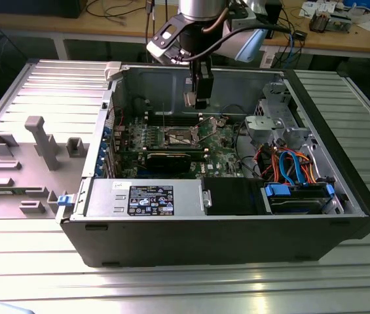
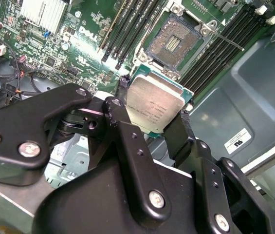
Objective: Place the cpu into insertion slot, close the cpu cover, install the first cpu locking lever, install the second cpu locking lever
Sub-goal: 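Place the cpu into insertion slot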
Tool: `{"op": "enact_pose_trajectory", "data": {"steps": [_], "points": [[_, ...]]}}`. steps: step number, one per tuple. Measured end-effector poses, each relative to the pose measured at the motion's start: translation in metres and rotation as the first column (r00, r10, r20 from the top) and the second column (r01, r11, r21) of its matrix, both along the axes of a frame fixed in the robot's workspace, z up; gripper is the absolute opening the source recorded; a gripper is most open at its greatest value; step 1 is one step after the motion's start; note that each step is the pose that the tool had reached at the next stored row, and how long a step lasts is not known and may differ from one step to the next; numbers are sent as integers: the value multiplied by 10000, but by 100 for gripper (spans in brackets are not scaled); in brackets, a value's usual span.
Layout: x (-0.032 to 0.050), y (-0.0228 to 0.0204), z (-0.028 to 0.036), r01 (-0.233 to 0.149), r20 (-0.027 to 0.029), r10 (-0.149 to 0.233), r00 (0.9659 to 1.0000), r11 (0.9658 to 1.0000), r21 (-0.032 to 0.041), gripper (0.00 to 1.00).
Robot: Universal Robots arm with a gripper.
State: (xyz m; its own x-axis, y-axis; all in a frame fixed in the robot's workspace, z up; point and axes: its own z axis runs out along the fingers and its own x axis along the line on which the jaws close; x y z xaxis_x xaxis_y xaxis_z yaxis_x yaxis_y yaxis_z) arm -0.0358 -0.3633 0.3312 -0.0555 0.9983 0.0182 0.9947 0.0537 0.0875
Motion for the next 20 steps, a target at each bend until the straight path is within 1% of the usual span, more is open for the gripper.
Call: {"op": "enact_pose_trajectory", "data": {"steps": [20], "points": [[0, 0, -54, 0, 0, 0, 10000, 10000, 5, 55]]}}
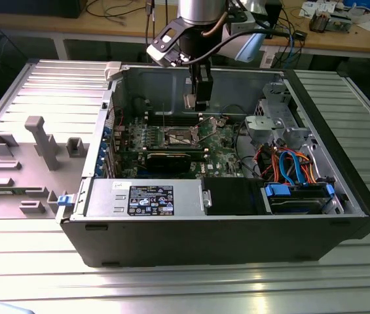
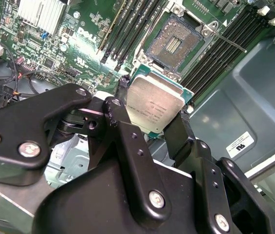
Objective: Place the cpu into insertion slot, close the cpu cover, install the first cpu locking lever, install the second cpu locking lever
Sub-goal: 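Place the cpu into insertion slot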
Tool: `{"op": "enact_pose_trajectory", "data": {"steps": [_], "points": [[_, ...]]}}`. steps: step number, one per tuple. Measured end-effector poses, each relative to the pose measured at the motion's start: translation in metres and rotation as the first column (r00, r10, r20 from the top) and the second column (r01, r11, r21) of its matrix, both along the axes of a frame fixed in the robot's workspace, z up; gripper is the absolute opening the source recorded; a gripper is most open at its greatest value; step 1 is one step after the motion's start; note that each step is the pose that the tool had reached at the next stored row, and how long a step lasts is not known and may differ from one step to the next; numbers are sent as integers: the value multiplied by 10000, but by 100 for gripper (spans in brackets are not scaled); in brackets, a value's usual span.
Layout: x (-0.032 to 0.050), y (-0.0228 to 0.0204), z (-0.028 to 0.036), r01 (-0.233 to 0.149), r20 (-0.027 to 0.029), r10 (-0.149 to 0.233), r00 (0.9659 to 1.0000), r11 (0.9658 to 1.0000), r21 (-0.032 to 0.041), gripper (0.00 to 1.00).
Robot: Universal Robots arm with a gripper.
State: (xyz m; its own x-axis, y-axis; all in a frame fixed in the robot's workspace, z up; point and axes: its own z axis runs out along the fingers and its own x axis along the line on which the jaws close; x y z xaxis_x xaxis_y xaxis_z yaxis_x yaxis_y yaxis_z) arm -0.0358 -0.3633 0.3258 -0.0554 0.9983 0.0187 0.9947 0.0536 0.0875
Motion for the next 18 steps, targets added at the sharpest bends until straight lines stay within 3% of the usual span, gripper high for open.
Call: {"op": "enact_pose_trajectory", "data": {"steps": [10, 18], "points": [[0, 0, -16, 0, -1, 0, 10000, 10000, 2, 55], [0, -7, -65, 0, -1, 0, 10000, 10000, 5, 55]]}}
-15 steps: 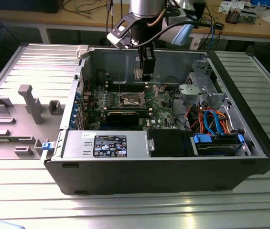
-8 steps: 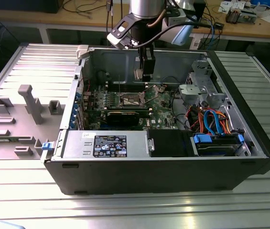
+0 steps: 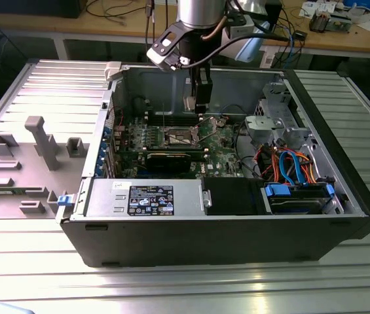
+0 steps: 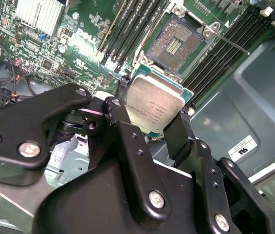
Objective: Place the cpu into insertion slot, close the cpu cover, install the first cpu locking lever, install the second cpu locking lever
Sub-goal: 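Place the cpu into insertion slot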
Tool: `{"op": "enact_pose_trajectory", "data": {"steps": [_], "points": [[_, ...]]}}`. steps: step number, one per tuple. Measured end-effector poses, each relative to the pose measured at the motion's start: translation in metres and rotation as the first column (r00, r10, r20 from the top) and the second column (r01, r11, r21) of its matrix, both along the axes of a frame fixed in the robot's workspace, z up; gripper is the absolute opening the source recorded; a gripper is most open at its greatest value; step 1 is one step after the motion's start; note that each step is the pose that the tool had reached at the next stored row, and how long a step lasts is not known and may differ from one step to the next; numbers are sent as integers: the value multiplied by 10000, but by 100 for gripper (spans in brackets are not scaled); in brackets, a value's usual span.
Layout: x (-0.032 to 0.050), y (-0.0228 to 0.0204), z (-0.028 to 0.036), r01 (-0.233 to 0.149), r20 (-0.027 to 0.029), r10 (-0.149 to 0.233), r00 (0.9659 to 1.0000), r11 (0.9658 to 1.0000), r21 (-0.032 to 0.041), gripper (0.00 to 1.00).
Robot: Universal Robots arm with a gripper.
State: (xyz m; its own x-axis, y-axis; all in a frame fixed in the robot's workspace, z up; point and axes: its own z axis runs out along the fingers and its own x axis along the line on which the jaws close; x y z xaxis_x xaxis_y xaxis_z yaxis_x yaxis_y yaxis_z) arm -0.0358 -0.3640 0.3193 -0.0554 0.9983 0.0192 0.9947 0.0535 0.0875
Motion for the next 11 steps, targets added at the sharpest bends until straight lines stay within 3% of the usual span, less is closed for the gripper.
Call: {"op": "enact_pose_trajectory", "data": {"steps": [11], "points": [[0, -1, -56, 33, 2, -33, 10000, 10000, -1, 55]]}}
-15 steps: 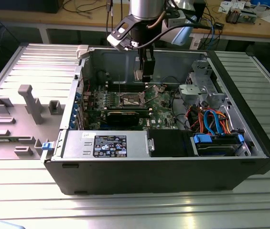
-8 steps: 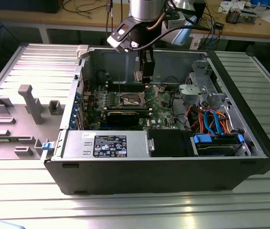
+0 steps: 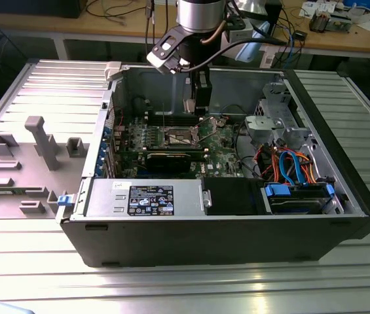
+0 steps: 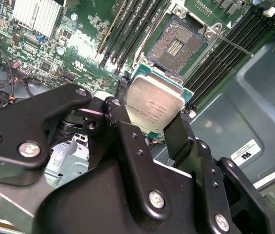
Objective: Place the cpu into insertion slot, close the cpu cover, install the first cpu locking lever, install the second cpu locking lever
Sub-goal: 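Place the cpu into insertion slot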
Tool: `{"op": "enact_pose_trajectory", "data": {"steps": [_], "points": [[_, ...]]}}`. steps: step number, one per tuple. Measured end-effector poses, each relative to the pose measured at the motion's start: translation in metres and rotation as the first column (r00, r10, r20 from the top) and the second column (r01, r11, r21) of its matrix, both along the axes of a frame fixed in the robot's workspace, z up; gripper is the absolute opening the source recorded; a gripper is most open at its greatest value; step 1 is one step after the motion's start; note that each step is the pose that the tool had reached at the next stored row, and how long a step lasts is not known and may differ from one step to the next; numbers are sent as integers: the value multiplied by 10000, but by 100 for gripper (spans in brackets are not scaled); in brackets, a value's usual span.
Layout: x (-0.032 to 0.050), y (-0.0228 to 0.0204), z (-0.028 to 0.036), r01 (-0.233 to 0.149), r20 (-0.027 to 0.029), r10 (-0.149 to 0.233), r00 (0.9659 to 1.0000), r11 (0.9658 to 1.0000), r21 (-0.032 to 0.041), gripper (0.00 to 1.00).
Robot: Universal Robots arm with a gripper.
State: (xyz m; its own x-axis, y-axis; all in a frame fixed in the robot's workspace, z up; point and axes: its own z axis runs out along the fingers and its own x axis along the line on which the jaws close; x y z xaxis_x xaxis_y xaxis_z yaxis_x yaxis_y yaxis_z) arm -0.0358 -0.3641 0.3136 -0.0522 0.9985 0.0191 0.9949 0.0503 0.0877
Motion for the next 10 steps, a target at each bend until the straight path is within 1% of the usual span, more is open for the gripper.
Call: {"op": "enact_pose_trajectory", "data": {"steps": [10], "points": [[0, -1, -18, 0, 1, 0, 10000, 10000, 1, 55]]}}
